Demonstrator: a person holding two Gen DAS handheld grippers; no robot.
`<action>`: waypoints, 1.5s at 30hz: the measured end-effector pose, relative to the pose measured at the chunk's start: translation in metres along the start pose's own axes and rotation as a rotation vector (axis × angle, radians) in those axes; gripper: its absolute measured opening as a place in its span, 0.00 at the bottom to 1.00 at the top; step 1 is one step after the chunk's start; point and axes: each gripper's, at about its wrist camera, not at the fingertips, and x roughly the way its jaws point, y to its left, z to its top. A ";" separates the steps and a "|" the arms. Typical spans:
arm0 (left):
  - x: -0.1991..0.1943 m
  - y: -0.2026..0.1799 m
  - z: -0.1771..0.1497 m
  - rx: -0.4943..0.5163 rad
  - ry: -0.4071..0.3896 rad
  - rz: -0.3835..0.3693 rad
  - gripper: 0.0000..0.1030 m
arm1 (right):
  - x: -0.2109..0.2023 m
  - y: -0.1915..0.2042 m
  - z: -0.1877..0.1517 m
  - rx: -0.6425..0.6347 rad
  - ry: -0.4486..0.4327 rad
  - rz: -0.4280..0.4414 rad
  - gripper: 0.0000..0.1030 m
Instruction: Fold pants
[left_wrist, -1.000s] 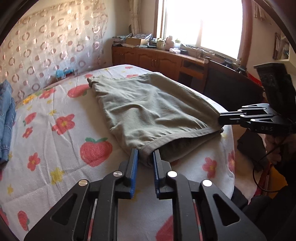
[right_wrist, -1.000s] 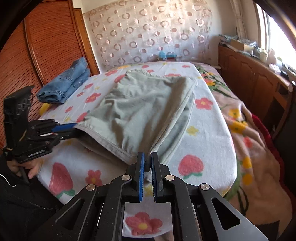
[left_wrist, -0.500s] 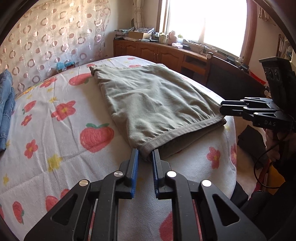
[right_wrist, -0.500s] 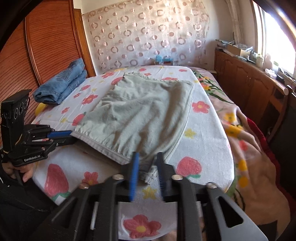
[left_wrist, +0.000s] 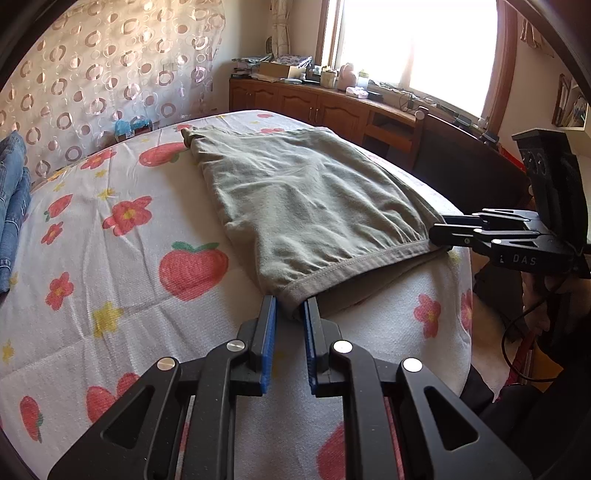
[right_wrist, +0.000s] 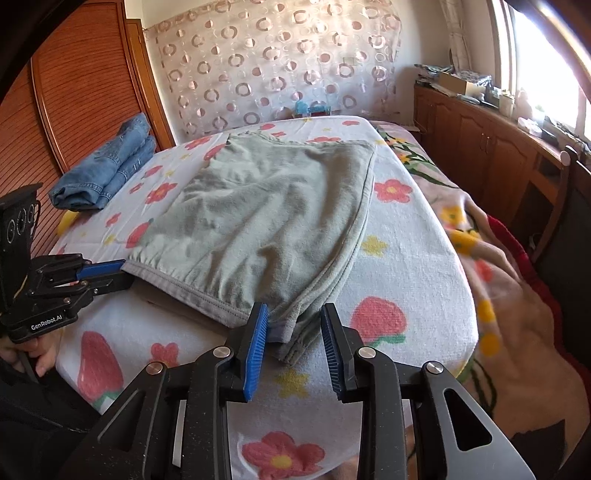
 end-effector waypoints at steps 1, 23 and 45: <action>0.000 0.000 0.000 -0.001 0.000 0.000 0.15 | 0.000 0.000 0.000 -0.002 0.003 -0.003 0.30; -0.010 -0.008 0.014 0.025 -0.046 0.028 0.10 | 0.001 0.002 0.001 -0.015 0.037 0.023 0.21; -0.123 -0.008 0.097 0.080 -0.333 0.085 0.06 | -0.099 0.003 0.067 -0.059 -0.299 0.135 0.07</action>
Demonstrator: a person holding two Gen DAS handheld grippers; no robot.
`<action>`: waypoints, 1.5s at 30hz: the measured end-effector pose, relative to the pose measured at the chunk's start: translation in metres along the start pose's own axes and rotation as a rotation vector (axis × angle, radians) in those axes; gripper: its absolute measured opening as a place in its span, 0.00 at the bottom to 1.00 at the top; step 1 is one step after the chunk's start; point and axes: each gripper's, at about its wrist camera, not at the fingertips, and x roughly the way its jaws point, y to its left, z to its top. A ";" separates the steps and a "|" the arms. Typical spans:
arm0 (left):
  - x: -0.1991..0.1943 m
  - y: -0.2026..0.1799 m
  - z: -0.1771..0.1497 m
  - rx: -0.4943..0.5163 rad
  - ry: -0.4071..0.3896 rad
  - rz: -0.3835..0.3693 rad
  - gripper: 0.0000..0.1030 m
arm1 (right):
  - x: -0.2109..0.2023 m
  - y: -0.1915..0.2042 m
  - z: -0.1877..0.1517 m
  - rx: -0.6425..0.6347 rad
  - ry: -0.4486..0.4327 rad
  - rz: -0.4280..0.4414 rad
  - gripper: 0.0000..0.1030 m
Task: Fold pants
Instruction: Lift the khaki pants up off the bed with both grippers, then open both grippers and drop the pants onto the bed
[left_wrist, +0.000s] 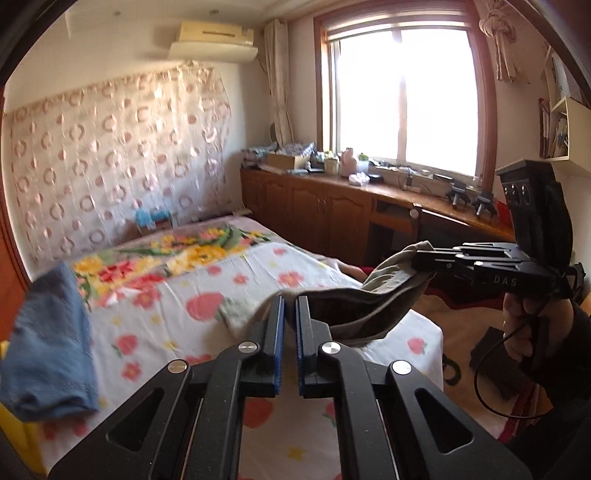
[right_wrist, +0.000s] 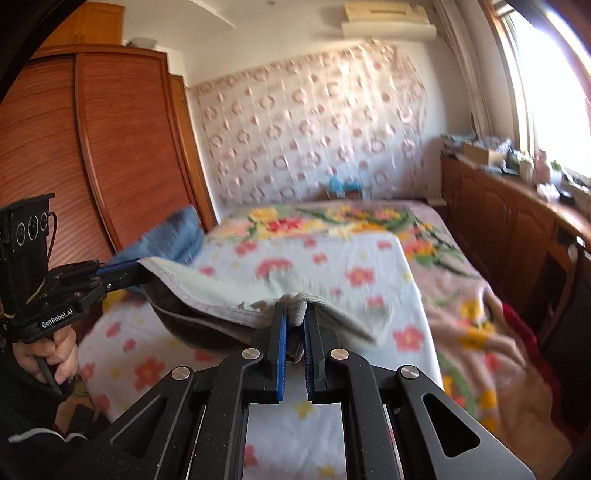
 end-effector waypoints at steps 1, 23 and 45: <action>-0.004 0.003 0.004 0.000 -0.005 0.003 0.04 | -0.003 0.002 0.007 0.000 -0.006 0.011 0.07; 0.007 0.055 -0.020 -0.120 0.051 0.074 0.03 | 0.043 0.039 0.075 -0.201 0.040 0.123 0.06; 0.069 0.031 -0.069 -0.174 0.212 0.026 0.41 | 0.186 -0.071 0.041 -0.036 0.307 0.012 0.07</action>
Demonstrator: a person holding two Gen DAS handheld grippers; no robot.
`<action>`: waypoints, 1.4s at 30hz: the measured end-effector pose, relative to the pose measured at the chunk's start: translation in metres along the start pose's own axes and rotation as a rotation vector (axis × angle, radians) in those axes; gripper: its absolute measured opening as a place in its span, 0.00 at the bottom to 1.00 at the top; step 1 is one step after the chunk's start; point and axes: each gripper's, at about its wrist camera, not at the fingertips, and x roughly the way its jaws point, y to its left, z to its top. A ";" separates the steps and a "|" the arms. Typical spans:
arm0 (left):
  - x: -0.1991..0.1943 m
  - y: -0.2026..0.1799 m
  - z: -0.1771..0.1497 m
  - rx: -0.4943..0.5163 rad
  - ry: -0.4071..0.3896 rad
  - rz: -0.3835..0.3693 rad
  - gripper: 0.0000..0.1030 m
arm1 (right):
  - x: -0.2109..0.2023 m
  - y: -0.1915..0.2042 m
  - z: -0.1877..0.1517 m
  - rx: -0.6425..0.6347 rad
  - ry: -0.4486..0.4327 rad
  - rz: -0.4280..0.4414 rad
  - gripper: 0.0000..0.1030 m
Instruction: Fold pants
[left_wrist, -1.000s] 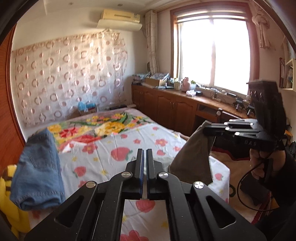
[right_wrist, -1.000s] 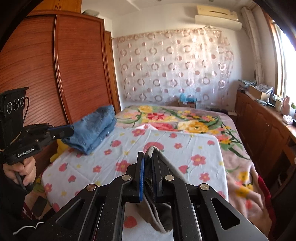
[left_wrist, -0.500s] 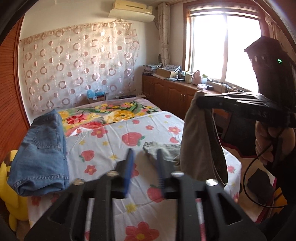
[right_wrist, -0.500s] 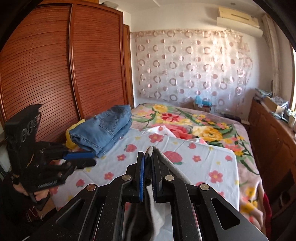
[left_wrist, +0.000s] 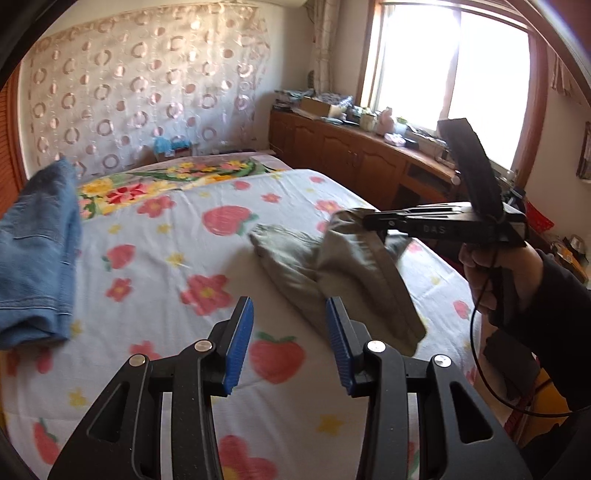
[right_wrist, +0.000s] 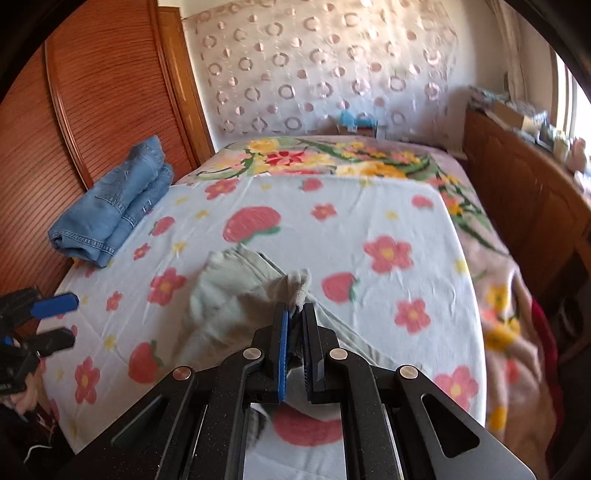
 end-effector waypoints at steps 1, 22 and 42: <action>0.002 -0.006 -0.001 0.007 0.002 -0.011 0.41 | -0.001 -0.002 -0.002 0.008 0.001 0.003 0.07; 0.021 -0.082 -0.010 0.126 0.057 -0.182 0.38 | -0.103 -0.045 -0.101 0.157 -0.088 -0.087 0.51; 0.035 -0.080 -0.026 0.152 0.120 -0.150 0.11 | -0.103 -0.048 -0.110 0.177 -0.103 -0.039 0.51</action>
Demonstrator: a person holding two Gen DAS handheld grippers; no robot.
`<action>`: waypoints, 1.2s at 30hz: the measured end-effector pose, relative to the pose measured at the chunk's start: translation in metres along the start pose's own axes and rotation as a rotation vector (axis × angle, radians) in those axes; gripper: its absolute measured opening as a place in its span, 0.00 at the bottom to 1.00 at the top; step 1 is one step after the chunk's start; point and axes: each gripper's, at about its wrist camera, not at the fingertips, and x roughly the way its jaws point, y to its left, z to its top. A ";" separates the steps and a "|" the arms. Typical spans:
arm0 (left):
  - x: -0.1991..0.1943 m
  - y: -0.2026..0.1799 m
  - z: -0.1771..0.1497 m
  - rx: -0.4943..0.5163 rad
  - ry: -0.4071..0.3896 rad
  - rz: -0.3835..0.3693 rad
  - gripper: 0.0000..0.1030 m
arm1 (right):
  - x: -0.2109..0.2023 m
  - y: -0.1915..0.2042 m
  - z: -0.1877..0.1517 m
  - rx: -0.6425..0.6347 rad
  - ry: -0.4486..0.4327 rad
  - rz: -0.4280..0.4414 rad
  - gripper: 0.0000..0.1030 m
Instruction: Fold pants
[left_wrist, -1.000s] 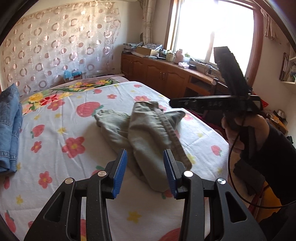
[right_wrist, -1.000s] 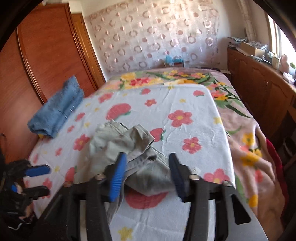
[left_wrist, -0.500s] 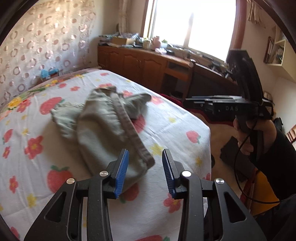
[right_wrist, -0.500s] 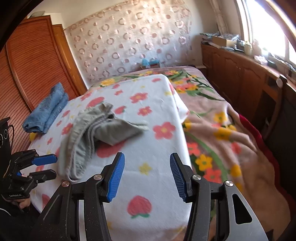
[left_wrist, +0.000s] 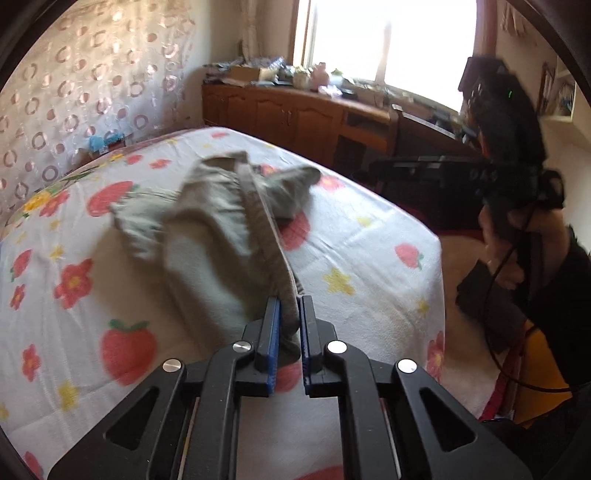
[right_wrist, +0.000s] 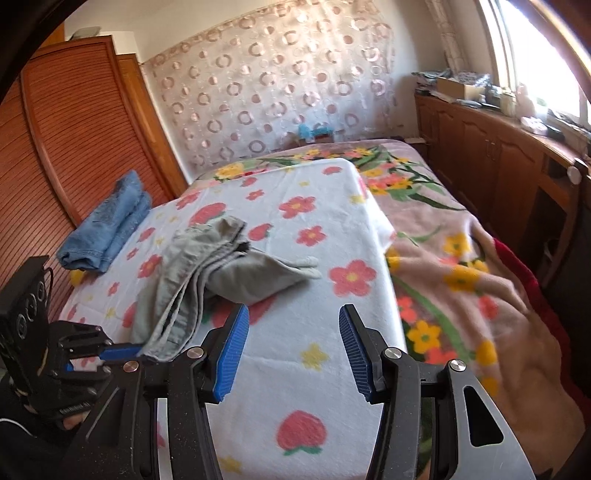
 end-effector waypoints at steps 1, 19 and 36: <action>-0.006 0.005 0.000 -0.008 -0.008 0.009 0.11 | 0.003 0.002 0.003 -0.006 0.000 0.002 0.51; -0.022 0.052 -0.012 -0.107 -0.044 0.038 0.11 | 0.112 0.023 0.064 0.084 0.119 0.131 0.51; -0.038 0.053 -0.005 -0.094 -0.059 0.023 0.11 | 0.123 0.021 0.066 0.142 0.165 0.242 0.12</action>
